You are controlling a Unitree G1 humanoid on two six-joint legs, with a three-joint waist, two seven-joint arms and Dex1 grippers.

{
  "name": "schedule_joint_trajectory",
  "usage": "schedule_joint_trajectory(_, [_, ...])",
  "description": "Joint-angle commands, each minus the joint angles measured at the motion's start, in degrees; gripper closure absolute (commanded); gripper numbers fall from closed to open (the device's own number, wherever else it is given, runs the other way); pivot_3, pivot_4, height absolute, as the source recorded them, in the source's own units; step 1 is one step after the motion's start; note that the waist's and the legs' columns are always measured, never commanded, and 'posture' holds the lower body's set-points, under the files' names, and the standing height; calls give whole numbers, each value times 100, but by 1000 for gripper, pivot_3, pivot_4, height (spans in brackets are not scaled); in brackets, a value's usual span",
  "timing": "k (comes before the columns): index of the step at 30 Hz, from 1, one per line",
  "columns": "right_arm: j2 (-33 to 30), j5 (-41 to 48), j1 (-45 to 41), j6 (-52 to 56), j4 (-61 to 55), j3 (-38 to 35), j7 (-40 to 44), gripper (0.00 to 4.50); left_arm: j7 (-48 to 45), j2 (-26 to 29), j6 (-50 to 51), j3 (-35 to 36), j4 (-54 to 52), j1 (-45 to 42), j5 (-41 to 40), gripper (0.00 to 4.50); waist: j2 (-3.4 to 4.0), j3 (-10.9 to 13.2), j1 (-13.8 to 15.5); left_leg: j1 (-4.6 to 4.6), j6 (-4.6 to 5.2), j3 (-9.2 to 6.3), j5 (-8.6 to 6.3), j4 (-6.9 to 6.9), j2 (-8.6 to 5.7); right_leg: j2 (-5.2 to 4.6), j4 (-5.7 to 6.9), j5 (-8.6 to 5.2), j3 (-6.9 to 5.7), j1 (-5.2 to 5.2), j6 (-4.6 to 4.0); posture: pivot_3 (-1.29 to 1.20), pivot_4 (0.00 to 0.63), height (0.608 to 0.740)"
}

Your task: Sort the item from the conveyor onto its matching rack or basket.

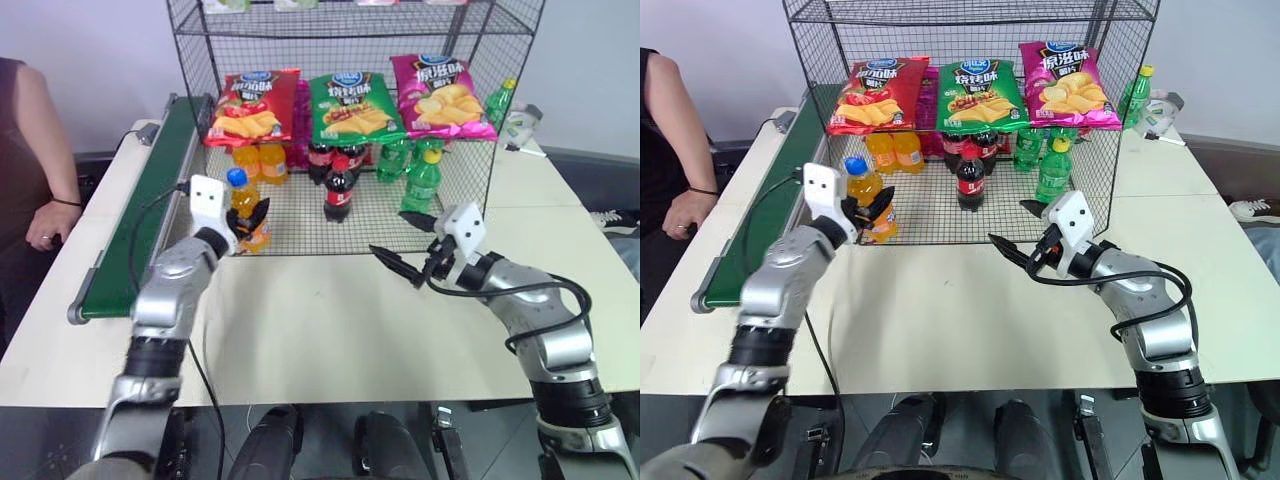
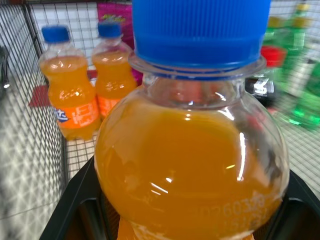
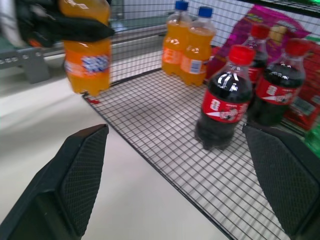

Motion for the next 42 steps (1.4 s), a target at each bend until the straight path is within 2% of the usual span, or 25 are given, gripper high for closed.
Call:
schedule_joint_trajectory(1, [-17,70,-13,-9,-333,-111,-78,0,319,-272,-1164,126,1127,-695,396,1989,-1,1,1,-1,0,0,0,0,0,0,0,0,0,-2,1,0,150,740])
schedule_joint_trajectory(5, [-12,69,18,15,-397,-120,-133,0,422,-454,-1926,130,2499,-1280,678,1989,-3,1,-11,-1,0,1,0,-1,-1,1,1,0,-3,-1,2,0,150,740])
schedule_joint_trajectory(9, [-17,74,58,11,-427,-145,-169,0,701,-511,-2188,186,3564,-1710,840,1989,-3,2,-7,-1,1,1,0,2,-3,6,5,1,-4,-2,4,0,150,740])
schedule_joint_trajectory(15, [13,61,51,-16,-400,-104,-192,0,667,-592,-2511,393,4207,-1930,761,1989,-4,2,-4,-1,1,0,0,8,-5,8,15,1,-6,-1,5,0,150,740])
schedule_joint_trajectory(21, [28,51,12,-47,-354,-77,-178,0,436,-644,-2500,604,4390,-1965,647,1989,-4,2,-6,0,1,0,0,11,-5,8,20,2,-6,-1,6,0,150,740])
schedule_joint_trajectory(22, [29,50,5,-50,-347,-75,-176,0,393,-648,-2475,638,4389,-1962,625,975,-4,2,-7,0,1,0,0,12,-5,8,20,2,-6,-1,6,0,150,740])
schedule_joint_trajectory(24, [32,47,-2,-56,-336,-69,-172,0,364,-644,-2469,684,4344,-1948,612,61,-4,2,-4,0,1,0,0,13,-6,8,20,2,-6,0,6,0,150,740])
schedule_joint_trajectory(32, [43,55,23,-48,-375,-67,-184,0,-146,-569,-2108,600,3435,-1513,572,19,-4,2,-14,0,1,0,1,13,-6,9,22,2,-5,-1,7,0,150,740])
schedule_joint_trajectory(42, [-17,87,27,-21,-372,-108,-133,0,-108,-240,-1278,478,920,-163,643,19,-2,1,-40,2,-1,-2,2,13,-4,9,29,2,-1,-3,6,0,150,740])
